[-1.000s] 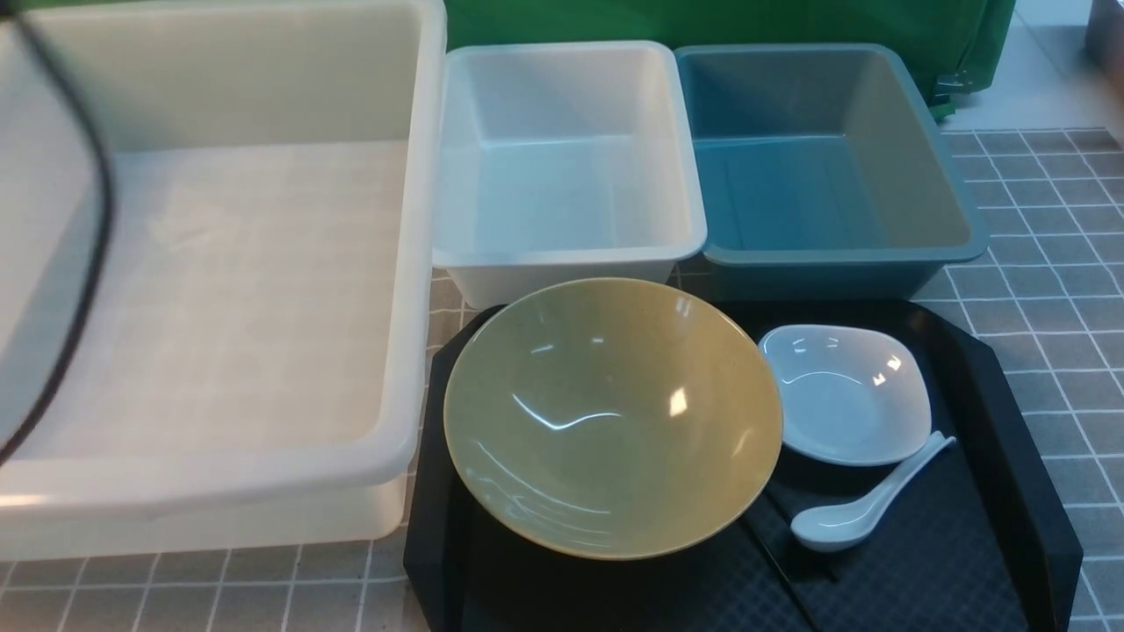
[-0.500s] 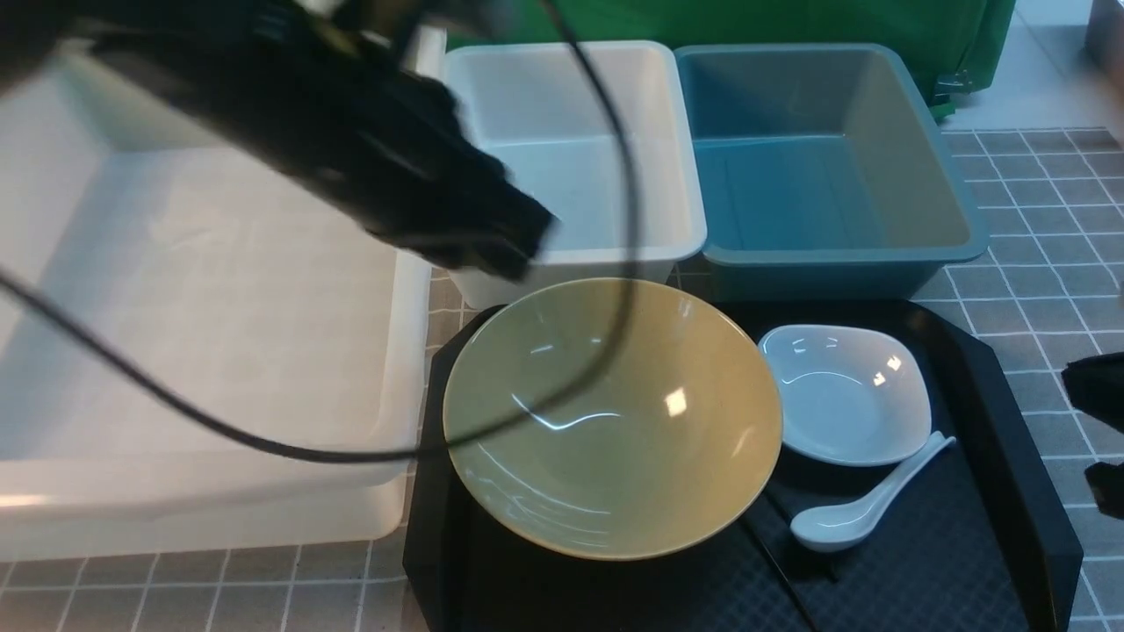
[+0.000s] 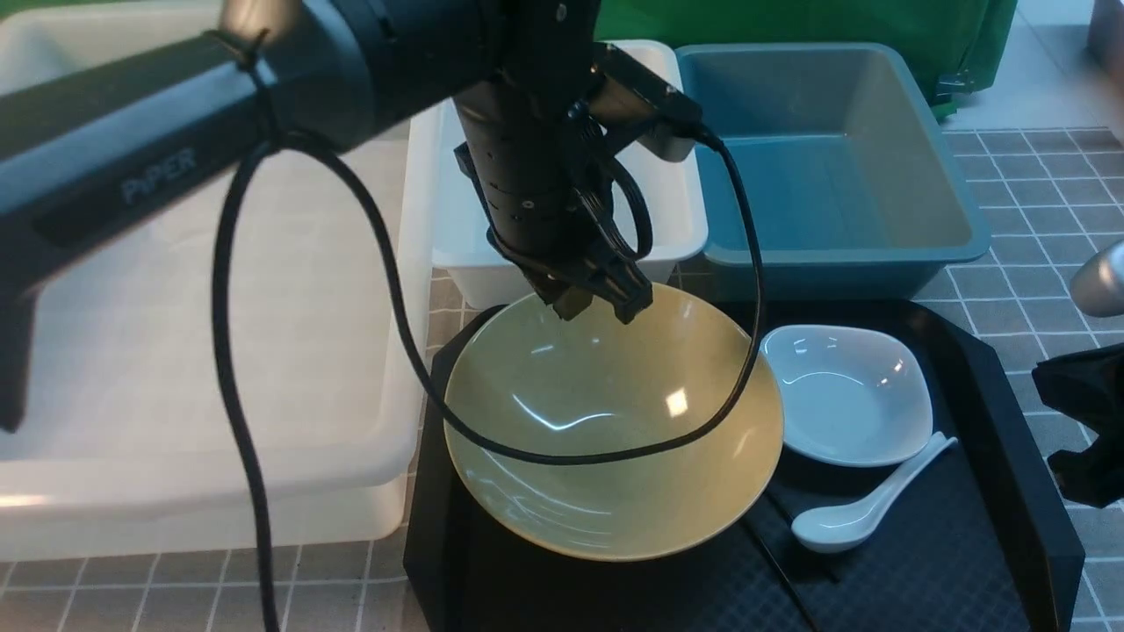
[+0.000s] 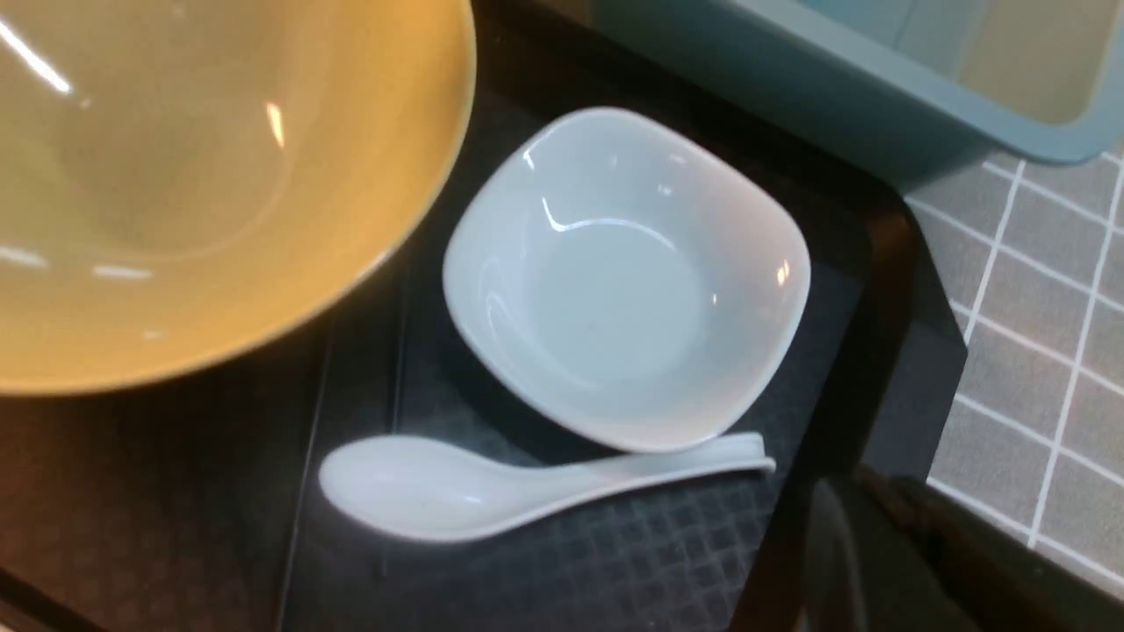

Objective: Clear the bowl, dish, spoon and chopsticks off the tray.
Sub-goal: Use the left arm to grab the yellow noodle bowl on the left

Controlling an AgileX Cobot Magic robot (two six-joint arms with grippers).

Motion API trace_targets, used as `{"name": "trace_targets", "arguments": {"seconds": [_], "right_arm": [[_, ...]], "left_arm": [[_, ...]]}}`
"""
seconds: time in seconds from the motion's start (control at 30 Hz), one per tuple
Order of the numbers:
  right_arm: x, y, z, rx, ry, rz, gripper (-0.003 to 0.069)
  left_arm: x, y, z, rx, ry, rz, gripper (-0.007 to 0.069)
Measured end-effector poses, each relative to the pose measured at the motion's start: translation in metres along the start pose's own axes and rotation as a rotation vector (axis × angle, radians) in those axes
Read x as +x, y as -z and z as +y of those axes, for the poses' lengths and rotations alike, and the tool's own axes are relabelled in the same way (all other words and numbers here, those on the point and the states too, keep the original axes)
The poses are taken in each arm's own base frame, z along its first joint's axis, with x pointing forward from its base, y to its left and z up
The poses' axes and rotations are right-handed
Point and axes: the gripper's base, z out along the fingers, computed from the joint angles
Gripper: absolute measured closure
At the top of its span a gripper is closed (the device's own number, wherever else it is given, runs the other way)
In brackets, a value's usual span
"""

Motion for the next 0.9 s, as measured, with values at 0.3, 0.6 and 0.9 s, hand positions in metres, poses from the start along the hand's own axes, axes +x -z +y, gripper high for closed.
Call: {"name": "trace_targets", "arguments": {"seconds": [0.3, 0.6, 0.9], "right_arm": [[-0.001, 0.000, 0.001, -0.004, -0.019, -0.011, 0.0623], [-0.002, 0.000, 0.001, -0.004, -0.035, -0.015, 0.0623], [-0.002, 0.000, 0.001, -0.004, -0.049, -0.015, 0.0623]], "left_arm": [[-0.001, -0.016, 0.010, -0.111, 0.061, 0.044, 0.0176], [-0.005, -0.051, 0.009, -0.101, 0.052, 0.100, 0.0116], [-0.006, -0.060, 0.008, -0.100, 0.093, 0.116, 0.0114]]}}
